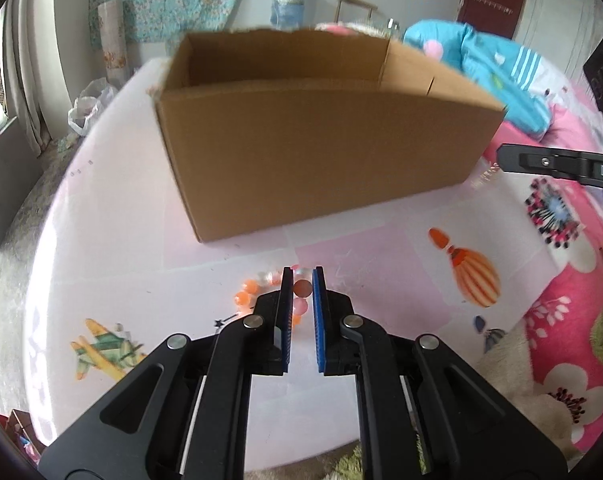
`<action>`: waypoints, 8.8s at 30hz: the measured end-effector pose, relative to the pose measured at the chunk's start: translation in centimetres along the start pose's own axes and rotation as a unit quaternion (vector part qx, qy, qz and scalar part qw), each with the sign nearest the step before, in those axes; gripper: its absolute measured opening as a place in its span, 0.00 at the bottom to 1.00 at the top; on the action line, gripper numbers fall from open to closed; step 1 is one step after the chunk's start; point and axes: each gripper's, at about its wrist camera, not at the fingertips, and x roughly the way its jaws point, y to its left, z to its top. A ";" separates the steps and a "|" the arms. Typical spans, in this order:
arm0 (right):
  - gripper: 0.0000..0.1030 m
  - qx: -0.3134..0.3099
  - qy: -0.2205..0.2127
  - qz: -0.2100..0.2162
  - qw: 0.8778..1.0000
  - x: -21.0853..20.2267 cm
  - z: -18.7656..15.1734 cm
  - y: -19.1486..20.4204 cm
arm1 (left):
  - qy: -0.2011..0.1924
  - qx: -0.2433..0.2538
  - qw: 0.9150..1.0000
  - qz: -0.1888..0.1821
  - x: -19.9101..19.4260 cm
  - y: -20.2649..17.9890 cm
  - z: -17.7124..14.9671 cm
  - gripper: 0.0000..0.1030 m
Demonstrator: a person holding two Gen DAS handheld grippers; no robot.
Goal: Organize jewelry
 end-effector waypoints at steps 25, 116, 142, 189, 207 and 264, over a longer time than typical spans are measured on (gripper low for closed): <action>0.01 -0.023 -0.143 0.034 0.989 -3.9 10.3 -0.7 | -0.117 -0.002 0.990 -0.083 -7.4 0.4 13.4 0.08; 0.06 -0.078 -0.091 -0.020 0.993 1.0 10.3 -4.2 | 0.065 -0.072 0.969 -0.229 8.3 -2.5 16.4 0.08; 0.06 -0.116 0.037 0.010 0.993 7.1 13.1 -2.4 | -0.061 -0.116 0.984 -0.122 2.3 3.3 15.5 0.55; 0.78 0.199 0.034 0.010 0.979 5.1 5.5 -11.0 | 0.059 -0.112 0.987 0.098 2.4 6.6 12.1 0.84; 0.80 0.177 0.042 0.007 0.983 5.6 5.1 -6.7 | 0.064 -0.145 0.987 -0.014 2.8 5.9 10.7 0.85; 0.93 0.051 -0.034 -0.218 0.974 1.4 -3.9 6.4 | 0.015 -0.109 0.982 0.151 -4.9 -2.0 2.9 0.92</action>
